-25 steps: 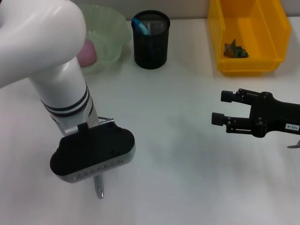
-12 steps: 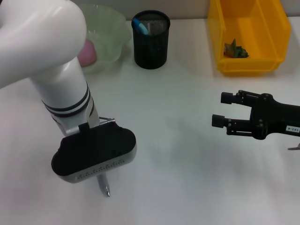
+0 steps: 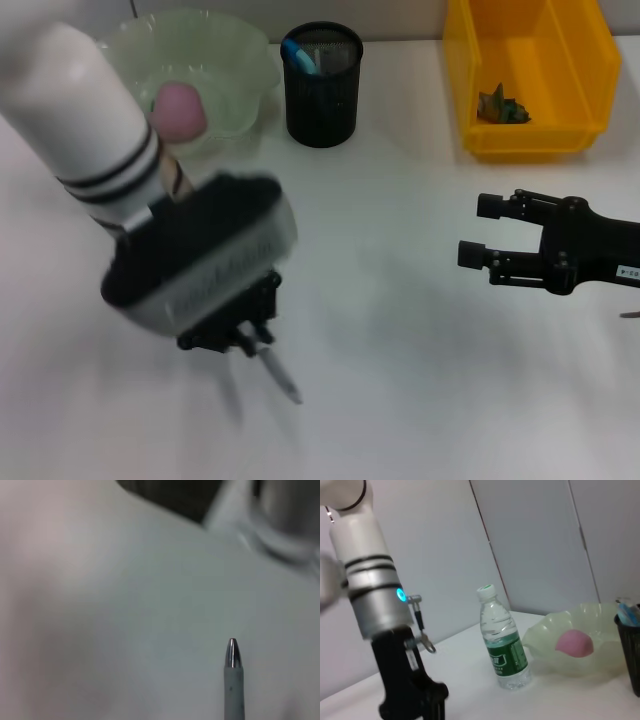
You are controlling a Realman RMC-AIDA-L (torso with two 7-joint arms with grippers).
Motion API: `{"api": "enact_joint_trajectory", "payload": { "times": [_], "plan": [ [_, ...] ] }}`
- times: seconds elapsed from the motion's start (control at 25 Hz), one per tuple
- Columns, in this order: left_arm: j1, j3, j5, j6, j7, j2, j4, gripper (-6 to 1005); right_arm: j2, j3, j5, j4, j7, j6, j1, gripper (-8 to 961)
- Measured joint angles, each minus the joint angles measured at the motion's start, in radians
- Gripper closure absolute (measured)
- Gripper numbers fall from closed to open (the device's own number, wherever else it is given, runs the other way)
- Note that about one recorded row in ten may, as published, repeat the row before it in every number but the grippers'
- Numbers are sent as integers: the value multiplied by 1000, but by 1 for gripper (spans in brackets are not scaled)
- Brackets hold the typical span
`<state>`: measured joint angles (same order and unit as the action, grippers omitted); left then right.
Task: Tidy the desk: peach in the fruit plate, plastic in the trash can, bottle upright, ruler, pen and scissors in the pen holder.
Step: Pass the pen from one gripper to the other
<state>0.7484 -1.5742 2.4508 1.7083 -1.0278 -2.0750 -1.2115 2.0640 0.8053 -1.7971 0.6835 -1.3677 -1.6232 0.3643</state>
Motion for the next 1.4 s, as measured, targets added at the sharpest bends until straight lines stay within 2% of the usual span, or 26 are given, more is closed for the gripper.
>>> {"api": "enact_joint_trajectory", "payload": {
  "times": [0.28,0.44,0.56,0.64,0.68,0.8,1.12,1.28,1.32,1.4],
  "plan": [
    [5,296,-188,29,-36,5,129,859,-14,-56,-1,3,-2,-25,-8,162],
    [8,467,-317,29,-92,7,279,859,-23,-93,-4,1,21,-35,-10,163],
    [5,561,-430,16,-163,7,403,859,-24,-101,-5,-4,71,-31,-11,163],
    [3,579,-457,11,-181,6,435,860,-26,-101,-8,-6,99,-27,-11,164],
    [-5,615,-561,-10,-237,5,549,860,-29,-102,-10,-8,112,-26,-11,164],
    [-20,628,-639,-25,-256,2,639,860,-36,-102,-15,-21,136,-26,-12,165],
    [-92,632,-980,-47,-203,-5,948,860,-38,-95,-19,-75,252,-55,-13,167],
    [-106,635,-1114,-52,-147,-5,1120,860,-29,-105,-10,-127,316,-81,-13,167],
    [-105,639,-1176,-61,-131,-5,1210,859,-16,-106,-8,-156,369,-86,-13,168],
    [-102,648,-1192,-69,-130,-5,1242,859,-9,-107,-8,-168,398,-85,-12,168]
  ]
}}
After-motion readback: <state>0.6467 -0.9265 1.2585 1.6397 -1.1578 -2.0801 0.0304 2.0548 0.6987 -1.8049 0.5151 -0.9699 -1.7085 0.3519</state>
